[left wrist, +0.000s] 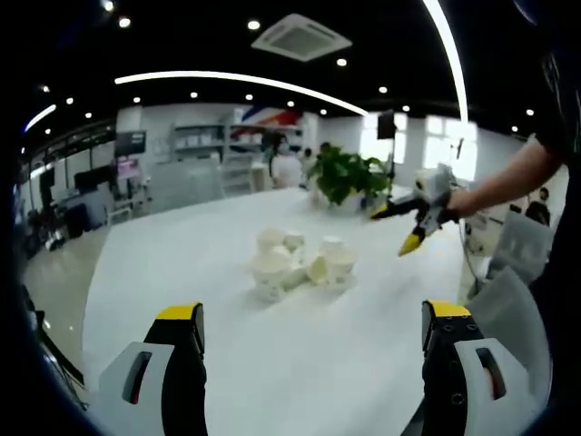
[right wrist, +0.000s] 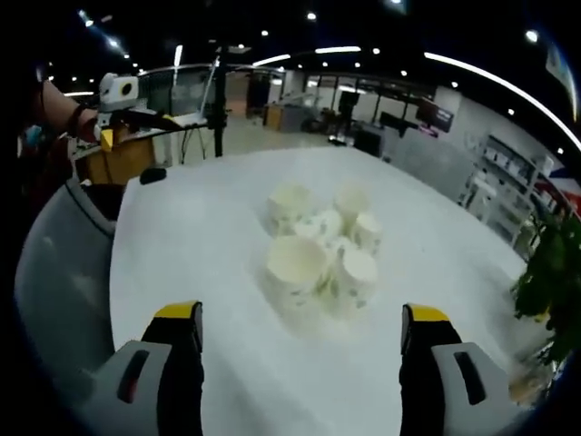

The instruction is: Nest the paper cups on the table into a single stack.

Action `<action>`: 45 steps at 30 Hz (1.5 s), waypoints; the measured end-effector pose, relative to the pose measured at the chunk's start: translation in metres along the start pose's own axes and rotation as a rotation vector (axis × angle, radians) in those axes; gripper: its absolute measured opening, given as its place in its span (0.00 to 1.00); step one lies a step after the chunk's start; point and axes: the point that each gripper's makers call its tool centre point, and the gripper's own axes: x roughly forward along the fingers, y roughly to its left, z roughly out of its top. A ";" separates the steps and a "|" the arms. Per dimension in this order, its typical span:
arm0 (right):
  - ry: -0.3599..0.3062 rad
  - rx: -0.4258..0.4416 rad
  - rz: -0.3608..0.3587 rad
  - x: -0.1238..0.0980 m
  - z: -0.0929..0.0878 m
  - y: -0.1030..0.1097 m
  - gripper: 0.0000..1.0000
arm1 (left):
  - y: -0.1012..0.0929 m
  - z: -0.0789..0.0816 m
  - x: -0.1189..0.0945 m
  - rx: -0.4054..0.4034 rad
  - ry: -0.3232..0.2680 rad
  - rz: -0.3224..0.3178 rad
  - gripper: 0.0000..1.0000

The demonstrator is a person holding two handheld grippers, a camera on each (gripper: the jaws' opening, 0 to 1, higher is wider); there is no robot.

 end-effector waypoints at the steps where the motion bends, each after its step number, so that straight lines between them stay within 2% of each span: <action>1: -0.002 0.000 0.002 0.002 0.001 0.000 0.89 | 0.000 0.000 0.000 0.000 -0.002 0.000 1.00; 10: -0.011 -0.014 0.020 0.018 0.011 -0.001 0.87 | 0.004 0.002 0.002 -0.011 -0.009 0.012 1.00; 25: -0.014 -0.025 0.058 0.038 0.017 0.001 0.85 | 0.005 -0.001 0.006 -0.035 -0.008 0.021 1.00; 45: -0.008 -0.022 0.103 0.056 0.018 0.011 0.76 | 0.006 -0.008 0.004 -0.039 0.007 0.028 1.00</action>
